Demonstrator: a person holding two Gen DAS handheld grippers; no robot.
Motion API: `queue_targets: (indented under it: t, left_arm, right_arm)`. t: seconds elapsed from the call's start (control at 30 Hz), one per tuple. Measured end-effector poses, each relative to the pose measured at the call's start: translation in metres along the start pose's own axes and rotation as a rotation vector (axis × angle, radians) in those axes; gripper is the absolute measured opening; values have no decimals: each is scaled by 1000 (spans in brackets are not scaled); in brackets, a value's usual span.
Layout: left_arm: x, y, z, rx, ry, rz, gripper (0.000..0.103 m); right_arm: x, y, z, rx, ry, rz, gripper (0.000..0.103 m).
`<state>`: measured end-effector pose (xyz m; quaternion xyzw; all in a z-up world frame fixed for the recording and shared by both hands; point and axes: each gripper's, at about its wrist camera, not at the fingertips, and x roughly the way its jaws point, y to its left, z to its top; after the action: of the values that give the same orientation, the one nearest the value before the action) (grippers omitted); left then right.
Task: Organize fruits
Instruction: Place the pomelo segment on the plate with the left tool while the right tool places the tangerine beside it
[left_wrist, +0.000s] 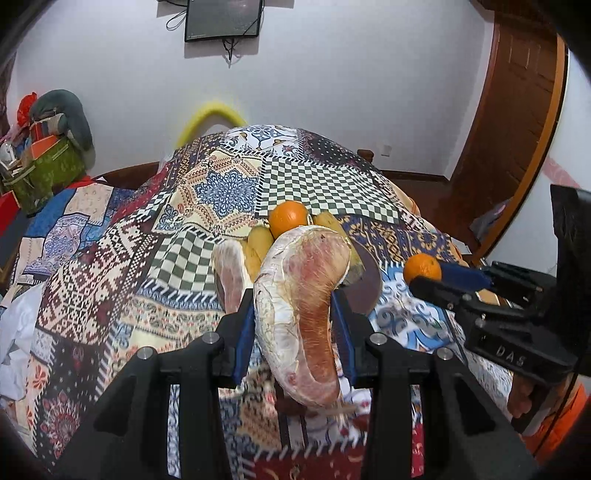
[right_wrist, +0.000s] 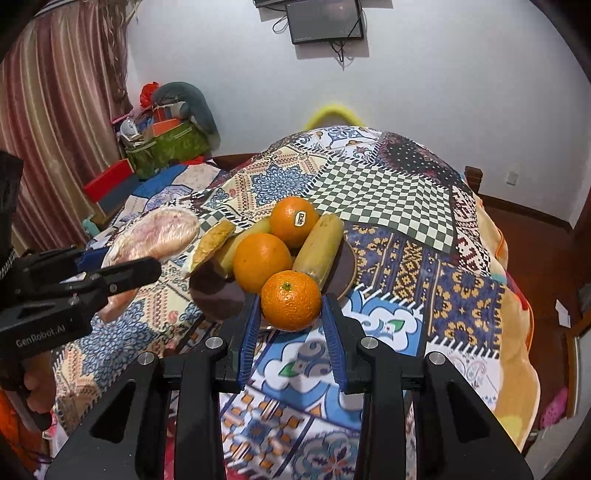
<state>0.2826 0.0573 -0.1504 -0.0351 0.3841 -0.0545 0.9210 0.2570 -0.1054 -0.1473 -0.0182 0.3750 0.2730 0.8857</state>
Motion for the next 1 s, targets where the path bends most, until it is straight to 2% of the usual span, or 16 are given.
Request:
queue_targets:
  t: [0.47,1.0]
  left_arm:
    - [58,1,24,-14,41,-5,39]
    - [83,1,21,4,86,18,39]
  right_arm:
    - [42,-6,3,-9,56,25,31]
    - [61,-6,-2,-12,99,33,32]
